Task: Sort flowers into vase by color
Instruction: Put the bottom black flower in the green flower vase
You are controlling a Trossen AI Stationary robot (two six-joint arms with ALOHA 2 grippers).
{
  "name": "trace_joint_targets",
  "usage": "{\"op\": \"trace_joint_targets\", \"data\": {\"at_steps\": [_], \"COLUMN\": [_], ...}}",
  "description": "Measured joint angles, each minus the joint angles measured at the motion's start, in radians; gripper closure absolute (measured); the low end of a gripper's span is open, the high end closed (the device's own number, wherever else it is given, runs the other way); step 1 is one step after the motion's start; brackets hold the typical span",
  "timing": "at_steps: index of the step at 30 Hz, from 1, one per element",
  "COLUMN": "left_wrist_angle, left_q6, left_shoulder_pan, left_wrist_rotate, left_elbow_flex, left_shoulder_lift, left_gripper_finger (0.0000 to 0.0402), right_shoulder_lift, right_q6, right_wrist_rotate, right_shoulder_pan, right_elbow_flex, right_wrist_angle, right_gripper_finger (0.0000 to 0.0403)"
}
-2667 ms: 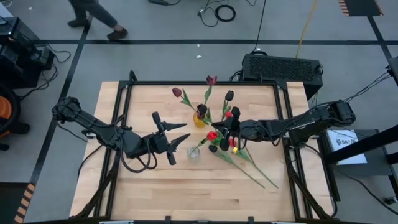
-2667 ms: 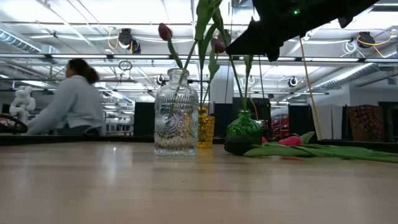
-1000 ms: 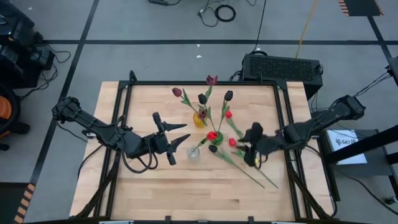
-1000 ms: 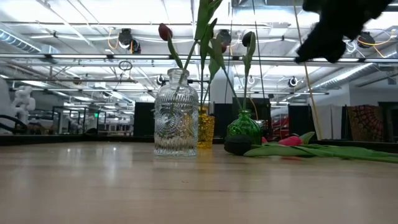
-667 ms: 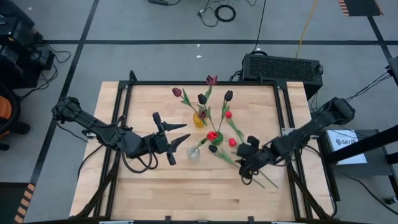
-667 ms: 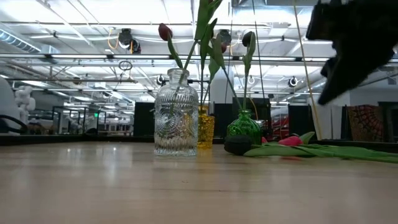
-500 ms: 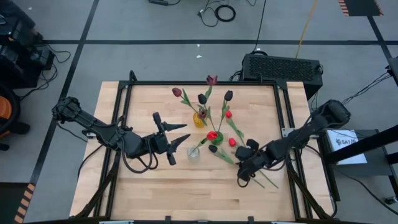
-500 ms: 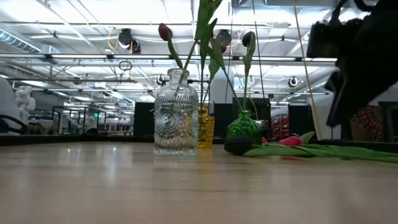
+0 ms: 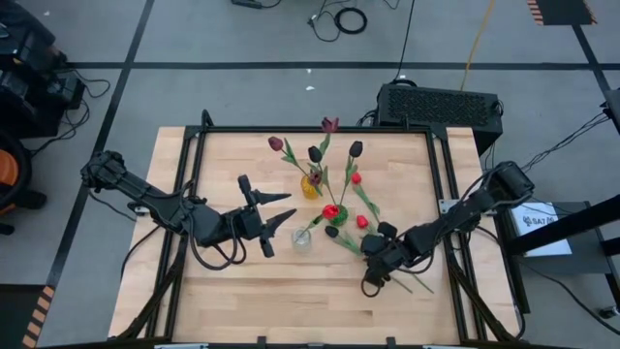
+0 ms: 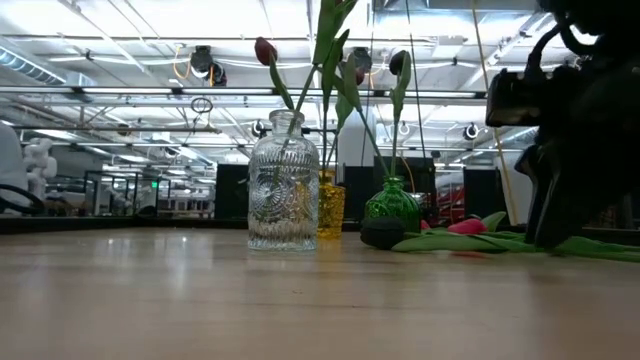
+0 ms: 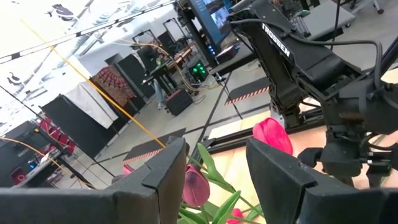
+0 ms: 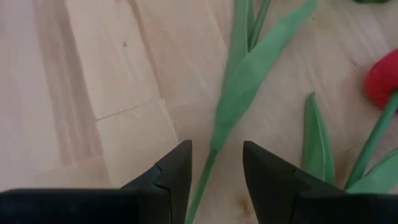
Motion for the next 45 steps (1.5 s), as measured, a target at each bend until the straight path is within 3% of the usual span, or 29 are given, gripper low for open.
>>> {"op": "trace_joint_targets", "data": {"at_steps": [8, 17, 26, 30, 33, 38, 41, 45], "left_wrist_angle": [0.0, 0.001, 0.001, 0.001, 0.001, 0.014, 0.039, 0.103], "left_q6": [0.0, 0.0, 0.0, 0.0, 0.002, 0.001, 0.001, -0.021], "left_shoulder_pan": [0.002, 0.001, 0.001, 0.001, 0.001, 0.001, 0.001, -0.007], "left_wrist_rotate": [0.002, 0.005, 0.005, 0.005, 0.005, 0.005, 0.005, 0.011], "left_elbow_flex": [0.0, 0.0, 0.0, 0.0, 0.0, 0.0, 0.0, 0.0], "left_shoulder_lift": [0.0, 0.0, 0.0, 0.0, 0.0, 0.0, 0.0, 0.0], "left_gripper_finger": [0.0226, 0.0226, 0.0226, 0.0226, 0.0226, 0.0226, 0.0226, 0.0226], "right_shoulder_lift": [0.041, 0.026, -0.126, -0.248, -0.358, -0.528, -0.587, -0.601], "right_q6": [-0.006, -0.028, -0.054, -0.101, -0.169, -0.367, -0.554, -0.868], "right_wrist_rotate": [-0.009, -0.054, -0.048, 0.027, 0.099, 0.32, 0.404, 0.426], "right_shoulder_pan": [-0.017, -0.022, 0.03, 0.076, 0.127, 0.196, 0.211, 0.203], "right_elbow_flex": [0.0, 0.0, 0.013, 0.019, 0.019, 0.019, 0.019, 0.019], "right_wrist_angle": [0.003, 0.008, -0.016, -0.003, 0.004, 0.107, 0.272, 0.6], "right_gripper_finger": [0.028, 0.0393, 0.0399, 0.04, 0.04, 0.04, 0.0401, 0.0401]}}
